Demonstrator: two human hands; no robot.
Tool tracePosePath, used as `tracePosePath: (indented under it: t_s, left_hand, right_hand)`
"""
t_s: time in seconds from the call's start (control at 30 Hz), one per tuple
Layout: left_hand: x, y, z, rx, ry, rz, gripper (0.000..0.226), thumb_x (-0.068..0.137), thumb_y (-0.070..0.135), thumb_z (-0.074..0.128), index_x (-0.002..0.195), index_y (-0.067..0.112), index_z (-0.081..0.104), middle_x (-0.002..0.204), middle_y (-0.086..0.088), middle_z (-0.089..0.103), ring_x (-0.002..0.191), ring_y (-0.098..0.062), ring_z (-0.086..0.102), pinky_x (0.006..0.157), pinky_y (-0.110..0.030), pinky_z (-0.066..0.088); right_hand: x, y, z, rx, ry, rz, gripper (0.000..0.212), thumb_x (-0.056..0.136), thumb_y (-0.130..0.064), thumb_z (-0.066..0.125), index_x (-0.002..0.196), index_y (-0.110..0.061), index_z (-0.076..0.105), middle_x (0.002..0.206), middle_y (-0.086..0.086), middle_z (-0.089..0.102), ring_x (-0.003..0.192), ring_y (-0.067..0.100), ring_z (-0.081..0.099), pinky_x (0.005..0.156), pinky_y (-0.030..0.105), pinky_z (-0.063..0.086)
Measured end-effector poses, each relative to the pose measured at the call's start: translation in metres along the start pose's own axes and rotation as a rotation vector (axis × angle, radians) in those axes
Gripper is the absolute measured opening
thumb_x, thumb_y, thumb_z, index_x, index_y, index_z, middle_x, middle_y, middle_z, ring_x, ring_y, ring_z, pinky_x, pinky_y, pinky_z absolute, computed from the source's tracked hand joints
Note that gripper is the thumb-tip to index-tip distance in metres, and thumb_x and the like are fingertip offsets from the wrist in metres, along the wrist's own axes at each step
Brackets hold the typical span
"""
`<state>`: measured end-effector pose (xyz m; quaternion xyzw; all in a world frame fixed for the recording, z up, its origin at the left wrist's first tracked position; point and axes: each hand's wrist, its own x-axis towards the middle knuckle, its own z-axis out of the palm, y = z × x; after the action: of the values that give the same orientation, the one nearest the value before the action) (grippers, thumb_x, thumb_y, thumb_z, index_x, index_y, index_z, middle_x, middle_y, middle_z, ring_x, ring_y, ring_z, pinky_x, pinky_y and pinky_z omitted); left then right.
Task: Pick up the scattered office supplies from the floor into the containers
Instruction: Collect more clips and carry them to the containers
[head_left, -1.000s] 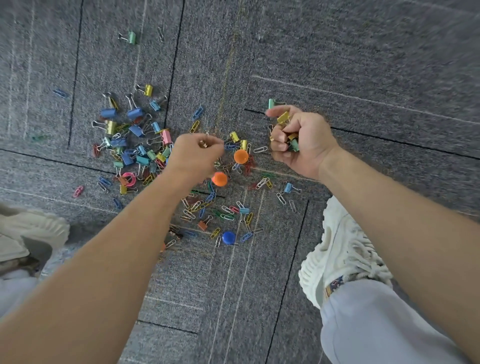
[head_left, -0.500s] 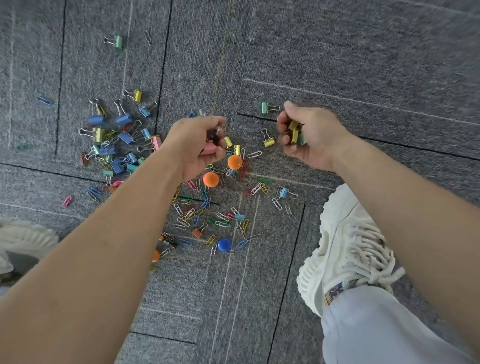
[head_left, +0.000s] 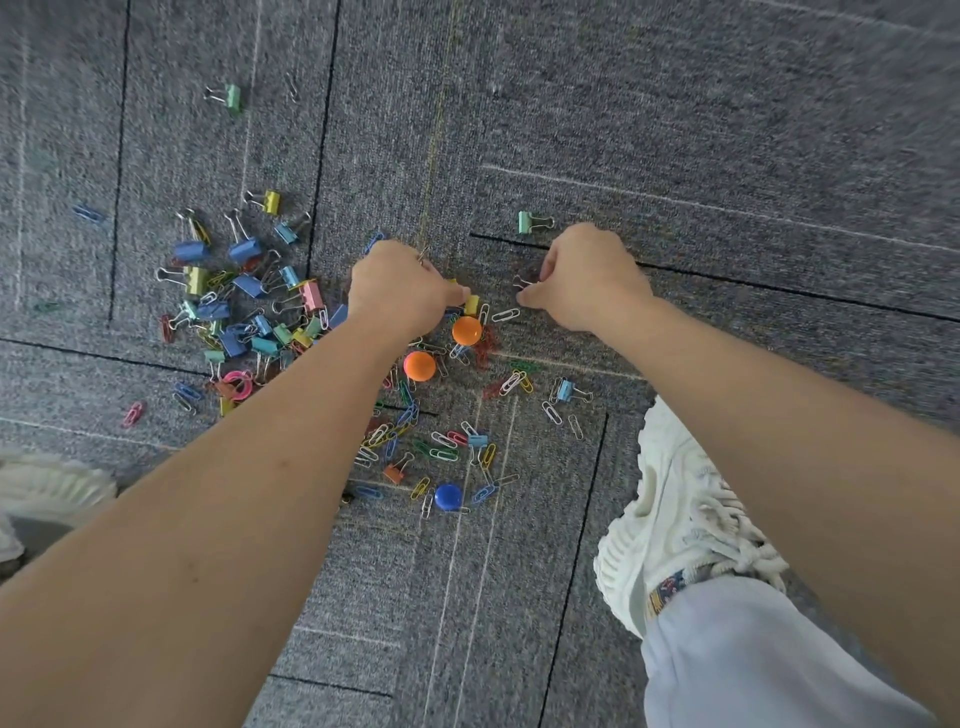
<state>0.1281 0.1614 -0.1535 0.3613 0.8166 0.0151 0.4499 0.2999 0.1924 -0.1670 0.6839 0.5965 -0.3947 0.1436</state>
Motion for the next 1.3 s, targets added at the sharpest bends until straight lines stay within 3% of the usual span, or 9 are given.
tracePosePath:
  t_s: [0.17,0.23,0.47,0.53,0.67,0.87,1.13,1.23,1.3]
  left_hand:
    - [-0.004,-0.001,-0.007,-0.133,-0.014,0.018,0.008,0.082,0.02,0.059,0.078,0.014,0.056,0.067,-0.003,0.051,0.062,-0.023,0.051,0.061,-0.034,0.051]
    - [-0.004,-0.005,-0.012,-0.286,-0.085,-0.021,0.005,0.083,0.011,0.057,0.081,0.011,0.052,0.075,-0.006,0.049,0.064,-0.024,0.05,0.065,-0.04,0.056]
    - [-0.01,-0.01,-0.019,-0.612,-0.268,-0.081,0.02,0.095,-0.003,0.052,0.083,0.011,0.046,0.084,-0.012,0.055,0.061,-0.015,0.048,0.044,-0.022,0.048]
    - [-0.009,-0.008,-0.016,-0.389,-0.243,-0.018,0.005,0.099,0.01,0.053,0.096,0.011,0.05,0.091,-0.012,0.059,0.06,-0.014,0.05,0.051,-0.027,0.053]
    - [-0.002,0.004,-0.008,0.136,-0.154,0.172,0.024,0.093,0.039,0.064,0.101,0.017,0.059,0.089,-0.001,0.062,0.065,-0.015,0.057,0.072,-0.037,0.057]
    - [0.005,0.021,-0.007,0.38,-0.126,0.111,0.035,0.065,0.047,0.088,0.076,0.021,0.066,0.082,-0.003,0.069,0.081,-0.024,0.067,0.082,-0.043,0.057]
    - [0.007,0.013,0.003,0.3,-0.094,0.101,0.023,0.075,0.038,0.082,0.074,0.018,0.07,0.08,-0.004,0.07,0.073,-0.023,0.067,0.073,-0.039,0.059]
    - [0.003,0.004,-0.004,0.174,-0.067,0.11,0.028,0.084,0.036,0.07,0.072,0.011,0.066,0.066,-0.001,0.063,0.054,-0.016,0.053,0.052,-0.023,0.046]
    - [0.0,-0.007,-0.011,-0.006,-0.088,0.073,0.028,0.087,0.034,0.066,0.077,0.008,0.067,0.065,-0.005,0.058,0.054,-0.019,0.048,0.053,-0.023,0.043]
  right_hand:
    - [-0.007,0.007,-0.007,0.206,-0.1,-0.084,0.024,0.088,-0.029,0.07,0.073,-0.012,0.061,0.067,0.001,0.061,0.054,0.016,0.052,0.052,0.027,0.043]
    - [-0.007,0.012,-0.01,0.423,-0.143,-0.067,0.02,0.091,-0.021,0.065,0.074,-0.014,0.055,0.066,0.003,0.055,0.052,0.016,0.045,0.049,0.026,0.038]
    - [0.003,0.017,-0.029,1.065,-0.262,0.077,0.02,0.088,0.004,0.043,0.094,-0.006,0.06,0.07,0.01,0.059,0.05,0.014,0.044,0.044,0.023,0.027]
    - [0.006,0.014,-0.03,0.988,-0.172,0.044,0.025,0.091,0.005,0.044,0.092,-0.009,0.066,0.076,0.008,0.063,0.052,0.012,0.046,0.042,0.022,0.031]
    - [0.012,0.002,-0.032,0.438,0.16,-0.214,0.017,0.098,-0.017,0.054,0.099,-0.02,0.07,0.074,-0.006,0.062,0.055,0.012,0.051,0.049,0.022,0.043]
    - [0.024,-0.01,-0.026,-0.146,0.155,-0.245,0.037,0.083,-0.044,0.076,0.102,-0.014,0.064,0.091,0.003,0.065,0.082,0.025,0.064,0.073,0.037,0.052]
    - [0.015,-0.006,-0.022,-0.008,-0.019,-0.29,0.028,0.094,-0.031,0.062,0.075,-0.01,0.062,0.072,0.003,0.061,0.061,0.019,0.054,0.056,0.03,0.044]
    - [0.006,-0.001,-0.019,0.186,-0.125,-0.298,0.027,0.097,-0.027,0.055,0.085,-0.003,0.061,0.072,0.007,0.056,0.059,0.02,0.047,0.054,0.029,0.037]
    - [0.002,0.002,-0.017,0.336,-0.22,-0.255,0.019,0.099,-0.021,0.054,0.089,-0.005,0.059,0.075,0.007,0.062,0.06,0.019,0.051,0.054,0.031,0.041]
